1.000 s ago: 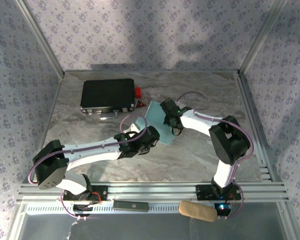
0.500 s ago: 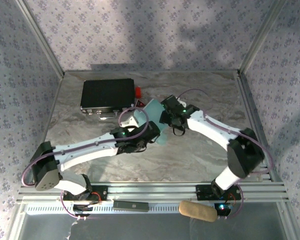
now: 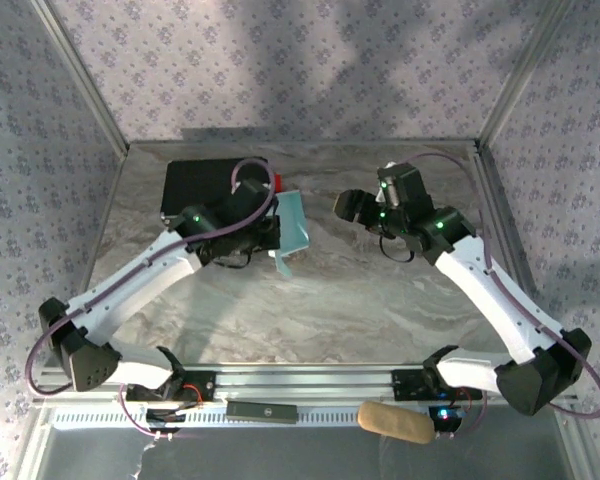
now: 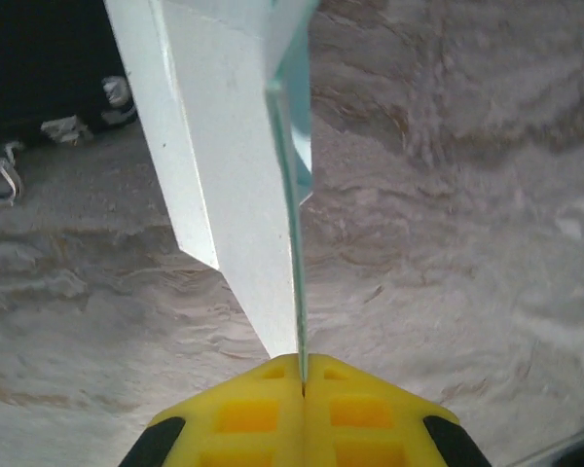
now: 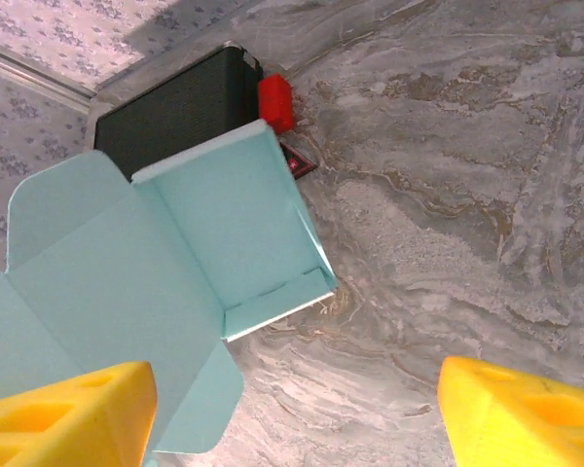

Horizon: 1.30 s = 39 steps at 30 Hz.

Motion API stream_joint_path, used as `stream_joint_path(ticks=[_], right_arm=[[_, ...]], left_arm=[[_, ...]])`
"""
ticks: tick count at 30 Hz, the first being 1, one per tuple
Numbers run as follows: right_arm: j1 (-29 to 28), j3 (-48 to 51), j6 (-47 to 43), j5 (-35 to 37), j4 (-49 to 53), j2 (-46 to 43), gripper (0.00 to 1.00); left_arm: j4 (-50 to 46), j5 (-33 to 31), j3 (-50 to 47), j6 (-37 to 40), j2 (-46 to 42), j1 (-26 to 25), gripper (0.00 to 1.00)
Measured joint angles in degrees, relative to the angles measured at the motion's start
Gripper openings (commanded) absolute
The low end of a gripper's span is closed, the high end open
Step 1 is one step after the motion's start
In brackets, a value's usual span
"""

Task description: Fold the paper box

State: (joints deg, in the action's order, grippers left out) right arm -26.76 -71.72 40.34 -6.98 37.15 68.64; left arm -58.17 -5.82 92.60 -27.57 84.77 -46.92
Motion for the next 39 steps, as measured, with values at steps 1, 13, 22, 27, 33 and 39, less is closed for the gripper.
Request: stream_joint_path(ticks=[1,13,22,27,33,39], right_arm=[[0.74,0.35,-0.85,-0.68,-0.02,-0.17,0.74],[2.91,8.09,-11.52,-3.74,-3.39,-6.6,0.67],[3.15,15.8,-13.11,-4.07,-7.65,-7.74,0.63],[3.41,17.35,-13.11,-4.17,-8.52,-7.08,0.61],[3.78,17.62,-12.74,-4.2,-9.86,-5.33,0.61],[4.2,18.69,-12.74,-3.48,-10.62,-4.83,0.61]], left_arm=[[-1.97,0.68,2.29,3.58,1.64,0.07,0.0],[-26.23,1.31,25.27,39.98,22.56,-0.46,0.0],[-26.36,-5.64,25.51,52.13,25.83,-0.5,0.0],[-25.38,-7.15,26.36,57.11,28.74,-1.09,0.0],[-24.11,-8.61,31.56,61.02,32.15,-3.15,0.31],[-20.9,-12.22,31.58,59.54,33.09,-5.27,0.42]])
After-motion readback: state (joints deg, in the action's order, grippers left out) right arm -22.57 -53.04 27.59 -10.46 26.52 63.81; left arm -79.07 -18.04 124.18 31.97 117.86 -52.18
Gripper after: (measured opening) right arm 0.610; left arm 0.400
